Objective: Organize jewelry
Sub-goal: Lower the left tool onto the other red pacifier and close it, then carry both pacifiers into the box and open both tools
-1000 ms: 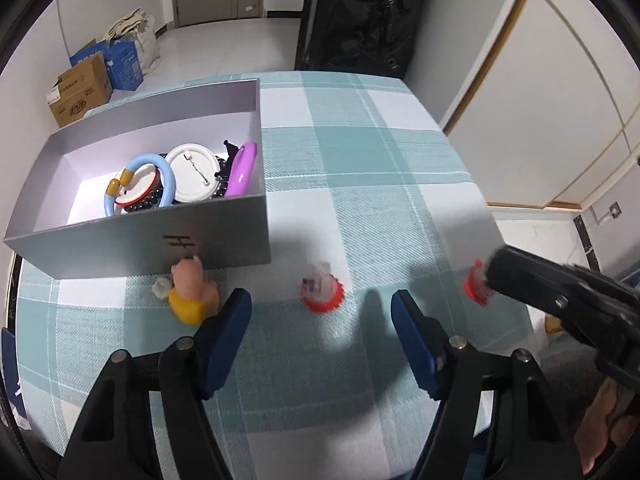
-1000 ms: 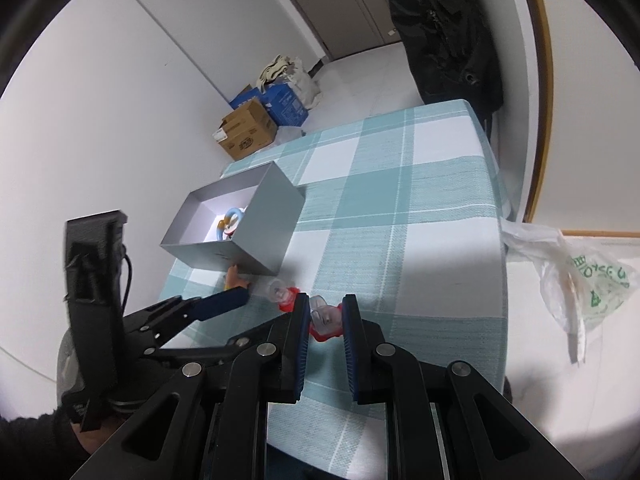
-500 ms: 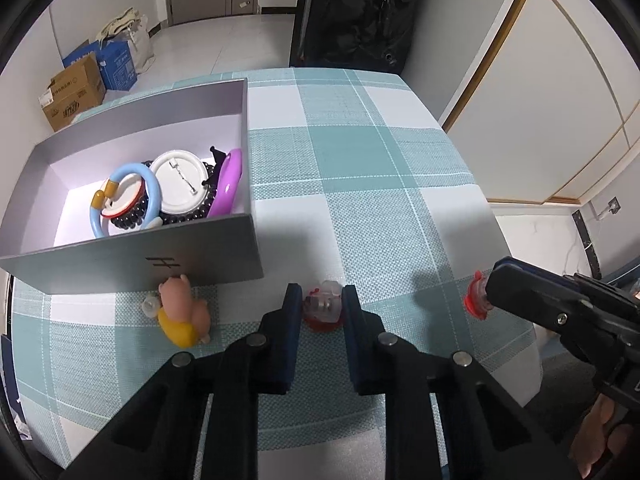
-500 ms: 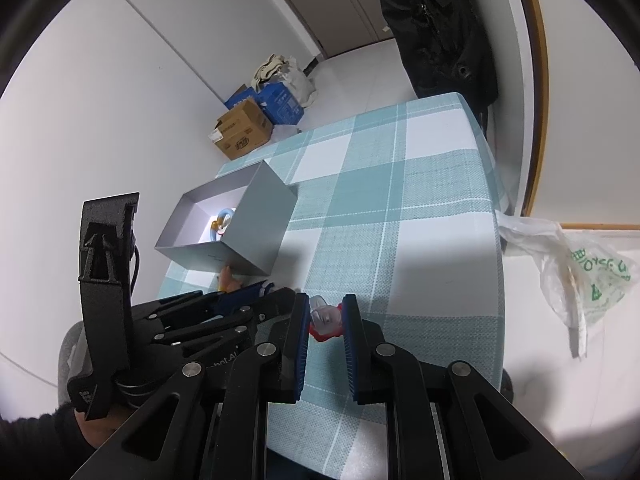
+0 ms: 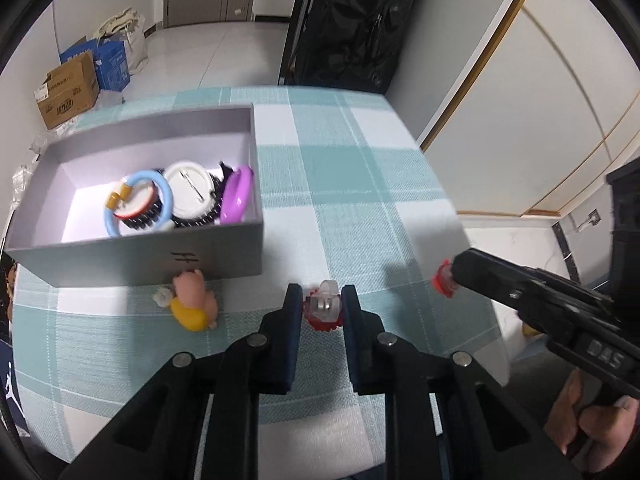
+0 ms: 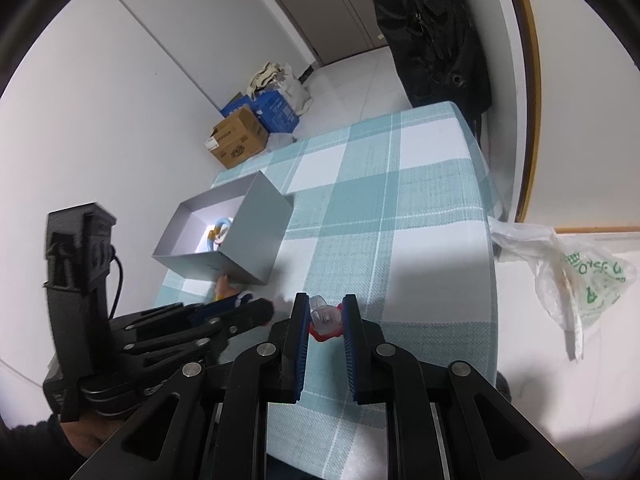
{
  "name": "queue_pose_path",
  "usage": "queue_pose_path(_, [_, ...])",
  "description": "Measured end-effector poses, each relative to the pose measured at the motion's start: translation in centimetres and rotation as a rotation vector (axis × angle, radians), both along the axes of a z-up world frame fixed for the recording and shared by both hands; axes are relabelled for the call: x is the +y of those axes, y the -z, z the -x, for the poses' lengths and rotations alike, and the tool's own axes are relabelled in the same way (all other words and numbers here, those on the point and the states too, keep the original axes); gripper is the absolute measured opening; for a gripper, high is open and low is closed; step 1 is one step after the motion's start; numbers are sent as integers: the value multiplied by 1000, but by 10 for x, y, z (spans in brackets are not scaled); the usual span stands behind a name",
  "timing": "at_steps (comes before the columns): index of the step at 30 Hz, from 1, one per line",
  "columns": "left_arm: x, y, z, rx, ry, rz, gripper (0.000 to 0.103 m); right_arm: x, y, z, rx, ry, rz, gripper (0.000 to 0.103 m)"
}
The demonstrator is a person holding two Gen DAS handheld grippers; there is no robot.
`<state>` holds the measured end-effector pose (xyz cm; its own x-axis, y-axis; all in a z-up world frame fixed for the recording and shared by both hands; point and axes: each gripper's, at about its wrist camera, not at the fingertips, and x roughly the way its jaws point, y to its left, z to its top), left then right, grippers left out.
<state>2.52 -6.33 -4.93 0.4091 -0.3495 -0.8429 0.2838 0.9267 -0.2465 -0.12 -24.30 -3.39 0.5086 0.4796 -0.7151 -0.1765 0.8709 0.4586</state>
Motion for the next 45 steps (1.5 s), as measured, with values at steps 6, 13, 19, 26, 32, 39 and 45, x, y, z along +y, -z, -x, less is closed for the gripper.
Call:
queue_pose_path(6, [19, -21, -1, -46, -30, 56, 15, 17, -9, -4, -32, -21, -13, 15])
queue_pose_path(13, [44, -32, -11, -70, -84, 111, 15, 45, -21, -16, -68, -54, -30, 15])
queue_pose_path(19, [66, -39, -22, -79, -132, 152, 15, 67, -31, -24, -106, -85, -51, 15])
queue_pose_path(26, [84, -33, -42, -46, -174, 199, 15, 85, -36, -42, -116, -112, -94, 15])
queue_pose_path(32, [89, -32, -53, -38, -184, 204, 15, 98, -36, -62, -105, -134, -120, 15])
queue_pose_path(39, [95, -21, -70, -6, -204, 194, 15, 113, -32, -86, -81, -160, -136, 15])
queue_pose_path(45, [98, -14, -83, 21, -226, 185, 15, 122, -25, -101, -67, -181, -120, 15])
